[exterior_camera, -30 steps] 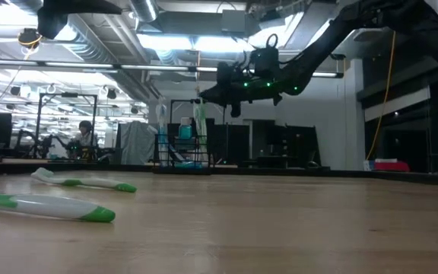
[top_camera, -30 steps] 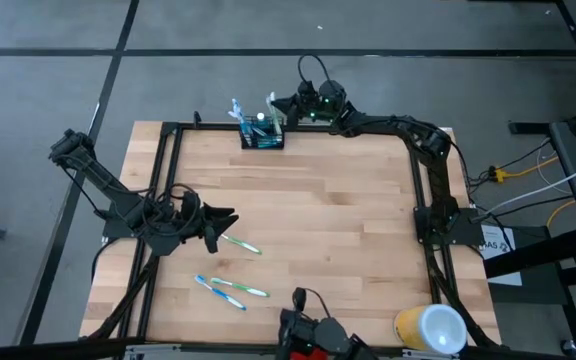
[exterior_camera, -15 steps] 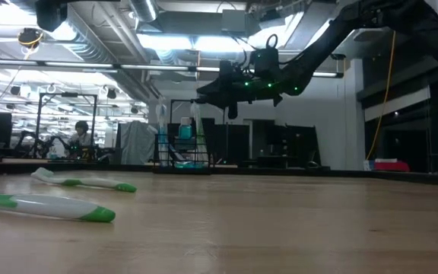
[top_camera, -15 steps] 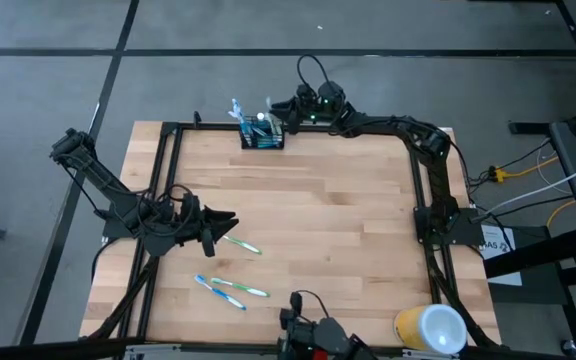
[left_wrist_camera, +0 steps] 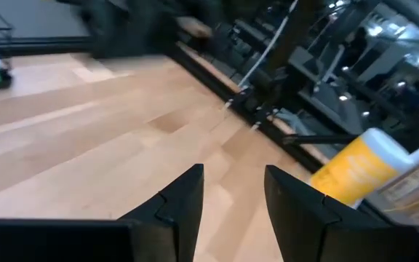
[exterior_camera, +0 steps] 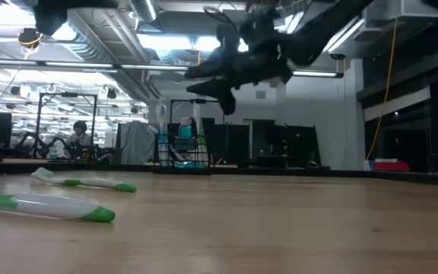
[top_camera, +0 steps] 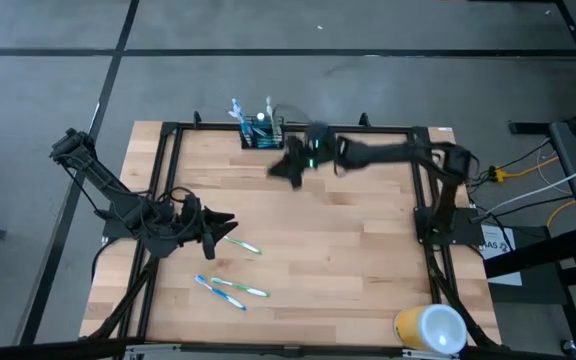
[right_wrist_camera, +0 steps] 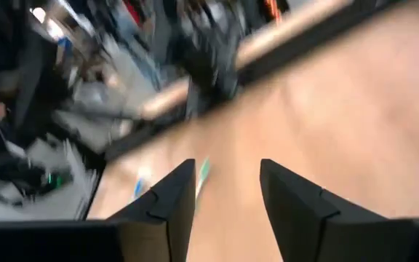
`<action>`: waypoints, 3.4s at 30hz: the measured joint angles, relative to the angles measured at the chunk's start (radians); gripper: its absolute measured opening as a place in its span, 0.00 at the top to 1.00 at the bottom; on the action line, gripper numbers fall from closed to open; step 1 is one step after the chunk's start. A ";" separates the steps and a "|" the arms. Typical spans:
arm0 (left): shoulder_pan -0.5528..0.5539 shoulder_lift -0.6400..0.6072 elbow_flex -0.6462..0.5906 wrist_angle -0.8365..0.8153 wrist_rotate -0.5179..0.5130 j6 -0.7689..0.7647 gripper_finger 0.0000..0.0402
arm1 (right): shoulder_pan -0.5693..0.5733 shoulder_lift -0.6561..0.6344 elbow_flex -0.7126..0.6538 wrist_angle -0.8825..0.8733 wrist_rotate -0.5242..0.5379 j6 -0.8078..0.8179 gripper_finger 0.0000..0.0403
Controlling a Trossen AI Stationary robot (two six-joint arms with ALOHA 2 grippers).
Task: Pick & Place toothbrushing station
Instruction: Put the green toothbrush into the black wire organizer
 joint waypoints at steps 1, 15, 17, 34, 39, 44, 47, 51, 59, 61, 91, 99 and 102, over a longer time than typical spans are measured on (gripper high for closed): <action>0.000 0.000 0.000 -0.021 -0.006 -0.014 0.65 | 0.053 -0.026 -0.016 -0.047 0.046 0.013 0.62; 0.000 -0.120 0.000 -0.054 -0.084 0.144 0.65 | 0.374 0.242 0.329 -0.535 0.291 0.093 0.75; -0.009 -0.149 0.005 -0.064 -0.080 0.176 0.65 | 0.390 0.288 0.384 -0.567 0.284 0.083 0.75; -0.192 -0.297 0.102 -0.211 -0.159 0.329 0.65 | 0.458 0.342 0.416 -0.568 0.410 0.057 0.74; -0.202 -0.332 0.103 -0.207 -0.179 0.363 0.65 | 0.471 0.342 0.416 -0.556 0.415 0.048 0.74; -0.202 -0.357 0.103 -0.183 -0.181 0.412 0.65 | 0.472 0.375 0.415 -0.554 0.384 0.045 0.74; -0.202 -0.364 0.103 -0.165 -0.181 0.436 0.65 | 0.473 0.389 0.413 -0.566 0.381 0.043 0.74; -0.202 -0.367 0.103 -0.142 -0.181 0.465 0.65 | 0.471 0.406 0.415 -0.541 0.364 0.041 0.74; -0.202 -0.367 0.103 -0.136 -0.181 0.464 0.65 | 0.478 0.451 0.418 -0.494 0.375 0.040 0.74; -0.202 -0.367 0.103 -0.127 -0.181 0.465 0.65 | 0.478 0.461 0.418 -0.488 0.386 0.048 0.74; -0.200 -0.364 0.103 -0.255 -0.339 0.327 0.67 | 0.621 0.153 0.373 -0.955 0.934 0.212 0.94; -0.057 -0.237 0.103 -0.734 0.058 -0.160 0.76 | 0.776 -0.295 0.110 -0.879 0.953 0.333 0.92; -0.003 -0.140 0.102 -0.764 0.243 -0.138 0.76 | 0.858 -0.444 0.021 -0.746 0.891 0.337 0.92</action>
